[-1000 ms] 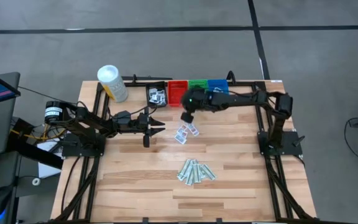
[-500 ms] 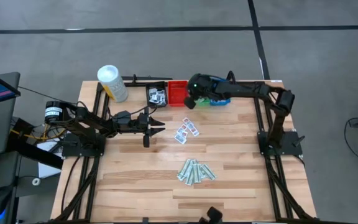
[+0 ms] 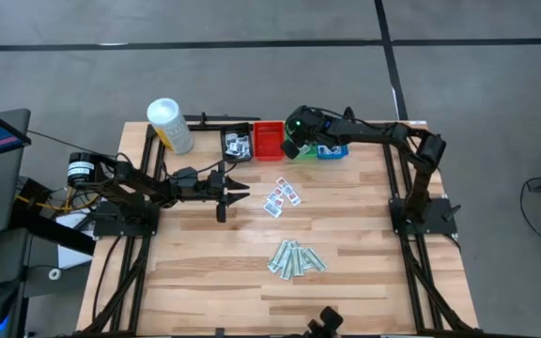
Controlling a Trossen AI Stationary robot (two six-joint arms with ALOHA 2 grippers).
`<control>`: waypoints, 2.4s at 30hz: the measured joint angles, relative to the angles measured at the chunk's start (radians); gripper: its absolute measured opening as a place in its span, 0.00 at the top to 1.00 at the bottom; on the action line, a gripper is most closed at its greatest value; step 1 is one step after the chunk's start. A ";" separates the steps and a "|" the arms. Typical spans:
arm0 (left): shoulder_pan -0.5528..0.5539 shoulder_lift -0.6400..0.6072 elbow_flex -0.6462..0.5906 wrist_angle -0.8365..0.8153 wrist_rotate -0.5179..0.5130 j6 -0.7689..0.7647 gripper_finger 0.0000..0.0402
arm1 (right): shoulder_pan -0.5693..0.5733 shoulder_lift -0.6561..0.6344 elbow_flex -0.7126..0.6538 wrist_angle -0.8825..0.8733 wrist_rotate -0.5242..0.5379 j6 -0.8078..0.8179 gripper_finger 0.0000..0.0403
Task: Pick & Place First Aid Supplies
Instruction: Put the orange ointment pack into the green bin
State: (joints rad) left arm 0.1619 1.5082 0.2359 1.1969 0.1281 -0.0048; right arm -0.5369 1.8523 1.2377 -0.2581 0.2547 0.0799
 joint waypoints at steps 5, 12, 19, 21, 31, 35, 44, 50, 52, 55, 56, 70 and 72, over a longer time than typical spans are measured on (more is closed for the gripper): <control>0.000 0.000 0.000 0.000 0.000 0.000 0.75 | 0.010 0.000 0.000 -0.002 0.007 -0.001 0.75; 0.000 0.000 0.000 0.000 0.000 0.000 0.75 | 0.074 -0.025 -0.001 0.002 0.008 -0.073 0.70; 0.000 0.000 0.000 0.000 0.000 0.000 0.75 | 0.205 -0.089 0.000 0.002 0.005 -0.168 0.70; 0.000 0.000 0.000 0.000 0.000 0.000 0.75 | 0.244 -0.103 -0.004 0.008 0.005 -0.174 0.70; 0.000 0.000 0.000 -0.001 0.000 0.000 0.75 | 0.446 -0.114 -0.128 0.129 -0.022 -0.161 0.70; 0.000 0.000 0.000 0.000 0.000 0.000 0.75 | 0.503 -0.114 -0.185 0.190 -0.022 -0.160 0.70; 0.000 0.000 0.000 0.000 0.000 0.000 0.75 | 0.532 -0.113 -0.255 0.274 0.006 -0.084 0.70; 0.000 0.000 0.000 0.000 0.000 0.000 0.75 | 0.491 -0.113 -0.253 0.159 0.061 0.100 0.69; 0.000 0.000 0.000 0.000 0.000 -0.001 0.75 | 0.489 -0.113 -0.253 0.129 0.058 0.132 0.67; 0.000 0.000 0.000 0.000 0.000 0.000 0.75 | 0.491 -0.113 -0.253 0.112 0.056 0.171 0.60; 0.000 0.000 0.000 0.000 0.000 0.000 0.75 | 0.491 -0.113 -0.253 0.111 0.056 0.184 0.57; 0.000 0.000 0.000 0.000 0.000 -0.004 0.75 | 0.490 -0.018 -0.256 0.092 0.061 0.227 0.39; -0.002 0.000 -0.002 0.000 0.000 -0.004 0.75 | 0.490 0.016 -0.251 0.118 0.060 0.227 0.40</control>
State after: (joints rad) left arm 0.1603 1.5078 0.2344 1.1966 0.1284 -0.0090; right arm -0.0471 1.8678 0.9871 -0.1401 0.3149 0.3073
